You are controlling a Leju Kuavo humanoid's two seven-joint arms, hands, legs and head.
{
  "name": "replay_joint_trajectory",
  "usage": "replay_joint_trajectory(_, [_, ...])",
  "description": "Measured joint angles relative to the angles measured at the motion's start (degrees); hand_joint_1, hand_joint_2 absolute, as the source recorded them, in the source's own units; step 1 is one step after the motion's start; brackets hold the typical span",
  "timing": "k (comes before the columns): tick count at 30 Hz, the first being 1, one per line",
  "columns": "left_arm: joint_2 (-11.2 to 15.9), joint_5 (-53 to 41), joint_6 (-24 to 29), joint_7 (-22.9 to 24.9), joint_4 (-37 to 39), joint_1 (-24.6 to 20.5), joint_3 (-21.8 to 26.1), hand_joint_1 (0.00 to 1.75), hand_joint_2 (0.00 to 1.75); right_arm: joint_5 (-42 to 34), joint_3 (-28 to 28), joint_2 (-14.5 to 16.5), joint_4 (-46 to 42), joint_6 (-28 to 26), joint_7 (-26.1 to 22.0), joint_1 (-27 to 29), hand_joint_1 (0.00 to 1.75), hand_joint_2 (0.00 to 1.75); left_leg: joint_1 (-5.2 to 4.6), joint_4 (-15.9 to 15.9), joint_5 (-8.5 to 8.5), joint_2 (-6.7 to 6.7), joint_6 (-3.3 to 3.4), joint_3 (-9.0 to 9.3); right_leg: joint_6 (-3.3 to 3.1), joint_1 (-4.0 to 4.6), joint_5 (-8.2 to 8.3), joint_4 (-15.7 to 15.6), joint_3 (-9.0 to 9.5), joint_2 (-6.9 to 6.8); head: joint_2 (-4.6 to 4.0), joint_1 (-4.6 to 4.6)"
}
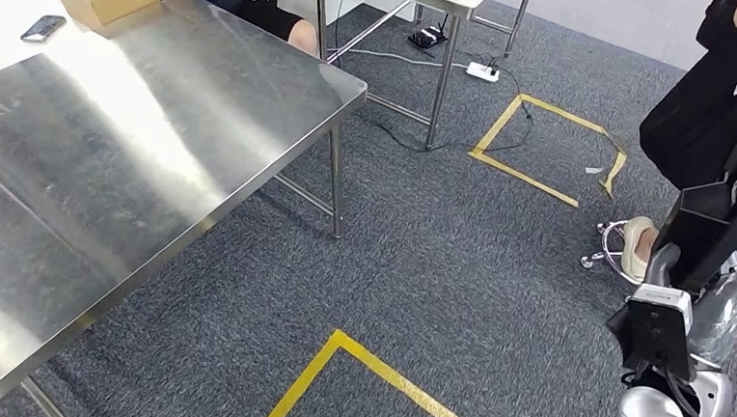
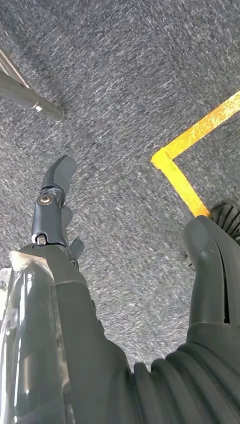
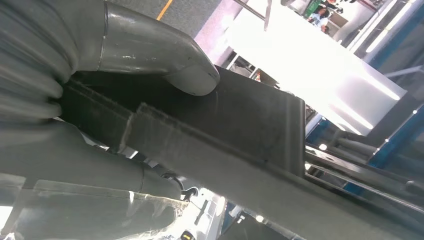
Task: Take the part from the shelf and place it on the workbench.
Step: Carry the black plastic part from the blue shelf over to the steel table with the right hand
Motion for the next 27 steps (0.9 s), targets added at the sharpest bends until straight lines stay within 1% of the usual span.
replay_joint_trajectory(1, [-0.05,-0.05,-0.02,0.00,0.00,0.11,0.00,0.00,1.75,-0.05,-0.01,-0.01,0.00,0.01,0.00,0.12,1.75,1.75,0.26,0.01,-0.75,-0.04,-0.34,0.92,0.66,-0.29,0.95,-2.30,-0.05,-0.06,0.00,0.01])
replay_joint_trajectory(2, [-0.07,-0.11,-0.05,0.00,0.00,0.21,0.01,0.00,1.75,-0.12,-0.03,-0.01,0.00,0.01,0.00,0.18,1.75,1.75,0.44,-0.01,-1.57,-0.05,-0.76,1.68,1.62,-0.62,3.10,-5.86,0.60,-0.22,0.00,0.06])
replay_joint_trajectory(3, [-0.01,-0.21,-0.08,0.00,0.00,0.23,0.02,0.00,1.75,-0.23,-0.07,-0.01,0.01,0.02,-0.01,0.20,1.75,1.75,0.52,0.13,-2.51,-0.02,-1.20,2.45,2.61,-0.94,6.18,-10.03,1.35,-0.58,0.00,0.27])
replay_joint_trajectory(4, [0.08,-0.32,-0.11,0.00,0.00,0.25,0.02,0.00,1.75,-0.34,-0.09,-0.02,0.02,0.05,-0.03,0.21,1.75,1.75,0.49,0.04,-3.45,0.03,-1.64,3.04,3.00,-1.10,8.75,-13.07,2.12,-1.19,0.00,0.49])
replay_joint_trajectory(5, [0.16,-0.42,-0.11,0.01,0.01,0.25,0.02,0.00,1.75,-0.43,-0.10,-0.02,0.01,0.08,-0.04,0.30,1.75,1.75,0.36,-0.18,-4.28,0.12,-2.09,3.59,2.90,-1.02,10.68,-14.96,2.62,-1.62,0.00,0.50])
replay_joint_trajectory(6, [0.22,-0.48,-0.11,0.01,0.01,0.26,0.02,0.00,1.75,-0.52,-0.12,-0.02,-0.02,0.11,-0.06,0.35,1.75,1.75,0.27,-0.26,-4.72,0.24,-2.49,4.39,2.13,-0.97,11.35,-15.76,2.85,-1.94,0.00,0.54])
replay_joint_trajectory(7, [0.23,-0.51,-0.11,0.01,0.02,0.27,0.02,0.00,1.75,-0.57,-0.14,-0.04,-0.07,0.13,-0.08,0.40,1.75,1.75,0.29,-0.33,-4.79,0.37,-2.82,4.89,1.08,-0.88,10.98,-15.49,3.35,-1.91,0.00,0.36])
replay_joint_trajectory(8, [0.25,-0.51,-0.12,0.01,0.02,0.24,0.02,0.00,1.75,-0.63,-0.16,-0.05,-0.15,0.13,-0.10,0.51,1.75,1.75,0.45,0.60,-4.49,0.46,-3.09,4.95,0.28,-0.91,10.65,-15.57,3.87,-1.56,0.00,0.07])
replay_joint_trajectory(9, [0.27,-0.52,-0.13,0.00,0.02,0.22,0.02,0.00,1.75,-0.69,-0.18,-0.08,-0.21,0.13,-0.13,0.50,1.75,1.75,0.65,2.89,-3.82,0.48,-3.26,4.10,-0.53,-1.03,10.10,-15.64,4.59,-1.33,0.00,-0.06])
replay_joint_trajectory(10, [0.28,-0.55,-0.13,0.00,0.03,0.20,0.01,0.00,1.75,-0.74,-0.19,-0.11,-0.26,0.12,-0.18,0.48,1.75,1.75,0.82,6.19,-3.43,0.46,-3.35,2.17,-1.15,-0.99,9.56,-15.71,5.49,-1.12,0.00,-0.26])
replay_joint_trajectory(11, [0.27,-0.57,-0.13,0.00,0.04,0.19,0.01,0.00,1.75,-0.81,-0.19,-0.13,-0.31,0.12,-0.24,0.47,1.75,1.75,0.93,10.30,-3.71,0.39,-3.46,-0.59,-1.69,-0.87,8.80,-15.81,6.40,-1.02,0.00,-0.42])
replay_joint_trajectory(12, [0.25,-0.58,-0.13,0.01,0.05,0.24,0.00,0.00,1.75,-0.89,-0.17,-0.15,-0.30,0.12,-0.30,0.41,1.75,1.75,0.94,14.14,-5.03,0.33,-3.55,-3.65,-2.10,-0.65,7.94,-15.84,7.37,-0.95,0.00,-0.46])
replay_joint_trajectory(13, [0.23,-0.60,-0.13,0.01,0.08,0.31,-0.01,0.00,1.75,-0.96,-0.15,-0.16,-0.29,0.12,-0.34,0.37,1.75,1.75,0.93,16.80,-7.33,0.29,-3.65,-6.53,-2.30,-0.45,7.01,-15.86,8.41,-0.84,0.00,-0.48])
replay_joint_trajectory(14, [0.21,-0.60,-0.13,0.02,0.10,0.40,-0.01,0.00,1.75,-1.04,-0.13,-0.16,-0.29,0.12,-0.37,0.38,1.75,1.75,0.94,18.12,-9.96,0.27,-3.70,-8.95,-2.40,-0.25,6.03,-15.87,9.59,-0.70,0.00,-0.49])
replay_joint_trajectory(15, [0.20,-0.60,-0.13,0.02,0.13,0.49,-0.01,0.00,1.75,-1.08,-0.11,-0.17,-0.29,0.12,-0.38,0.37,1.75,1.75,0.95,18.04,-11.98,0.27,-3.69,-10.63,-2.41,-0.13,5.06,-15.88,10.80,-0.57,0.00,-0.48])
replay_joint_trajectory(16, [0.19,-0.60,-0.13,0.02,0.17,0.56,-0.01,0.00,1.75,-1.11,-0.10,-0.17,-0.29,0.12,-0.39,0.37,1.75,1.75,0.96,16.50,-12.25,0.27,-3.56,-11.72,-2.35,0.00,3.98,-15.88,12.19,-0.47,0.00,-0.49])
replay_joint_trajectory(17, [0.18,-0.60,-0.13,0.02,0.23,0.62,0.00,0.00,1.75,-1.14,-0.10,-0.17,-0.29,0.12,-0.39,0.37,1.75,1.75,0.96,14.02,-10.22,0.27,-3.29,-12.33,-2.27,0.09,2.88,-15.90,13.45,-0.41,0.00,-0.51])
replay_joint_trajectory(19, [0.22,-0.60,-0.13,0.03,0.42,0.84,0.02,0.00,1.75,-1.14,-0.09,-0.14,-0.22,0.12,-0.40,0.32,1.75,1.75,0.70,8.10,-1.10,0.25,-2.50,-12.76,-1.89,0.28,0.72,-15.88,15.55,-0.14,0.00,-0.46])
replay_joint_trajectory(20, [0.23,-0.59,-0.13,0.04,0.51,0.98,0.03,0.00,1.75,-1.19,-0.08,-0.13,-0.17,0.13,-0.40,0.27,1.75,1.75,0.42,6.28,2.90,0.21,-2.20,-12.43,-1.55,0.38,-0.19,-15.89,16.26,0.05,0.00,-0.40])
replay_joint_trajectory(21, [0.31,-0.58,-0.12,0.05,0.56,1.09,0.04,0.00,1.75,-1.27,-0.05,-0.13,-0.13,0.14,-0.42,0.23,1.75,1.75,-0.01,5.39,5.33,0.17,-1.95,-11.99,-1.08,0.34,-0.94,-15.97,17.01,0.28,0.00,-0.35])
replay_joint_trajectory(22, [0.35,-0.58,-0.11,0.05,0.58,1.05,0.04,0.00,1.75,-1.37,-0.03,-0.19,-0.11,0.14,-0.44,0.13,1.75,1.75,-0.37,5.32,5.66,0.12,-1.75,-11.34,-0.56,0.37,-1.53,-16.19,17.75,0.47,0.00,-0.38])
replay_joint_trajectory(23, [0.40,-0.58,-0.08,0.02,0.57,0.87,0.04,0.00,1.75,-1.50,-0.01,-0.28,-0.12,0.14,-0.47,0.06,1.75,1.75,-0.59,5.05,5.81,0.09,-1.53,-10.54,-0.12,0.19,-2.09,-16.35,18.41,0.47,0.00,-0.42])
replay_joint_trajectory(24, [0.53,-0.59,-0.02,-0.02,0.56,0.63,0.04,0.00,1.75,-1.59,0.04,-0.37,-0.12,0.14,-0.52,0.00,1.75,1.75,-0.74,4.61,5.59,0.05,-1.15,-9.84,0.18,0.02,-2.58,-15.97,18.62,0.44,0.00,-0.45])
replay_joint_trajectory(25, [0.63,-0.60,0.09,-0.07,0.54,0.36,0.06,0.00,1.75,-1.70,0.09,-0.47,-0.11,0.13,-0.59,-0.17,1.75,1.75,-0.75,4.05,5.32,0.00,-0.72,-9.12,0.30,-0.02,-3.22,-14.46,17.98,0.35,0.00,-0.46])
replay_joint_trajectory(26, [0.75,-0.60,0.21,-0.10,0.52,0.16,0.08,0.00,1.75,-1.81,0.13,-0.54,-0.08,0.12,-0.65,-0.30,1.75,1.75,-0.72,3.49,4.98,-0.05,-0.30,-8.37,0.29,-0.13,-4.08,-11.51,16.15,0.27,0.00,-0.45])
replay_joint_trajectory(27, [0.85,-0.60,0.31,-0.08,0.51,0.09,0.11,0.00,1.75,-1.96,0.18,-0.61,-0.02,0.12,-0.71,-0.44,1.75,1.75,-0.75,3.16,4.57,-0.10,0.06,-7.80,0.30,-0.08,-4.88,-7.39,13.34,0.23,0.00,-0.40])
